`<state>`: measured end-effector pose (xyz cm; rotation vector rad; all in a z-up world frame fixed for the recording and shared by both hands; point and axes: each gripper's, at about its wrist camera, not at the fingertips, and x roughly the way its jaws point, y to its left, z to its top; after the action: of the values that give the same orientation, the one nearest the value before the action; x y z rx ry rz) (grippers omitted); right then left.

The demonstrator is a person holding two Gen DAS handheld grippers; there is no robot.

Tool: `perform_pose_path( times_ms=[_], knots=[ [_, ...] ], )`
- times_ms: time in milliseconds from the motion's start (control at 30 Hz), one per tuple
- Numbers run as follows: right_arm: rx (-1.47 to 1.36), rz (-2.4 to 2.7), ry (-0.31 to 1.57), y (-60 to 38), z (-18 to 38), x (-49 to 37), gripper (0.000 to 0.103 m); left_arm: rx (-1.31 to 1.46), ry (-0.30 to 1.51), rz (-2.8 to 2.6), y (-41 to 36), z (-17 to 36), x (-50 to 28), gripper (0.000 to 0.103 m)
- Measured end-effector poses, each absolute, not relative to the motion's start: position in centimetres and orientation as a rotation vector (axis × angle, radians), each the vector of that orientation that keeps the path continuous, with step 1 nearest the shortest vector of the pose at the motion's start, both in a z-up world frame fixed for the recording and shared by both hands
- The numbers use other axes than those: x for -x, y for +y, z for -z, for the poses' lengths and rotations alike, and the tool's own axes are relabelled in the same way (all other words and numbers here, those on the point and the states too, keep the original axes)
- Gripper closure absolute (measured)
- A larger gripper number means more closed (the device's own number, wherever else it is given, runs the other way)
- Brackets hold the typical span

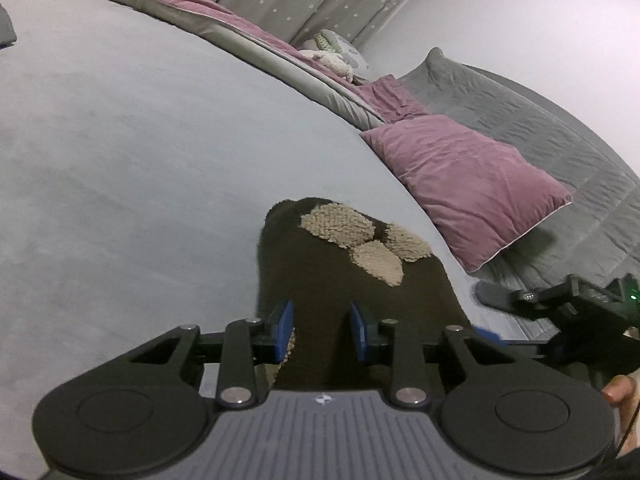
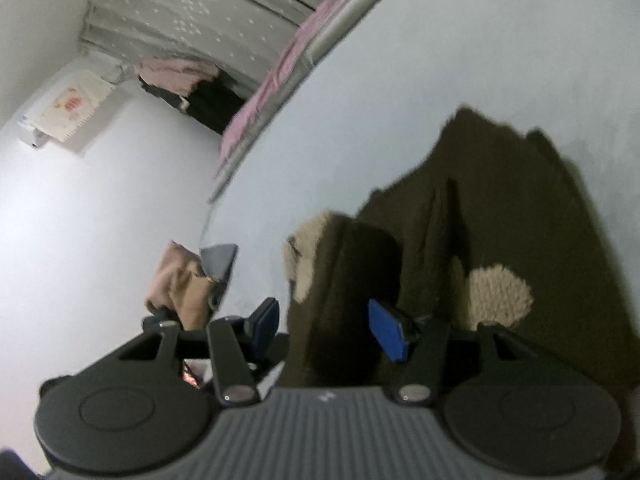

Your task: Fold clothes

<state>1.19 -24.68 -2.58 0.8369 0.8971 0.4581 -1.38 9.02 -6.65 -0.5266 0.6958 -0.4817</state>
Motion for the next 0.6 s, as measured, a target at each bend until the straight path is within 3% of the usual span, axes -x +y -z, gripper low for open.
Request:
perform_pose_path(
  times_ms=[33,67,133,333,600],
  knots=[
    [-0.821,-0.451,0.903,-24.3,2.8,-1.4,0.062,0.523,0.693,0.480,8.9,6.6,1.4,0.075],
    [-0.811,-0.448,0.898,-24.0,2.9,-1.5,0.079,0.520,0.690,0.479,8.8,6.6,1.4,0.075],
    [-0.820,-0.452,0.869,-23.7,2.7,-1.4,0.083,0.521,0.680,0.477,8.8,6.4,1.5,0.075],
    [-0.857,-0.507,0.732,-25.4,0.0,0.4,0.086,0.479,0.583,0.514,8.4,4.9,2.7,0.075],
    [-0.906,-0.405,0.733,-30.2,1.1,2.3,0.086,0.357,0.510,0.635,5.8,4.0,4.0,0.075]
  ],
)
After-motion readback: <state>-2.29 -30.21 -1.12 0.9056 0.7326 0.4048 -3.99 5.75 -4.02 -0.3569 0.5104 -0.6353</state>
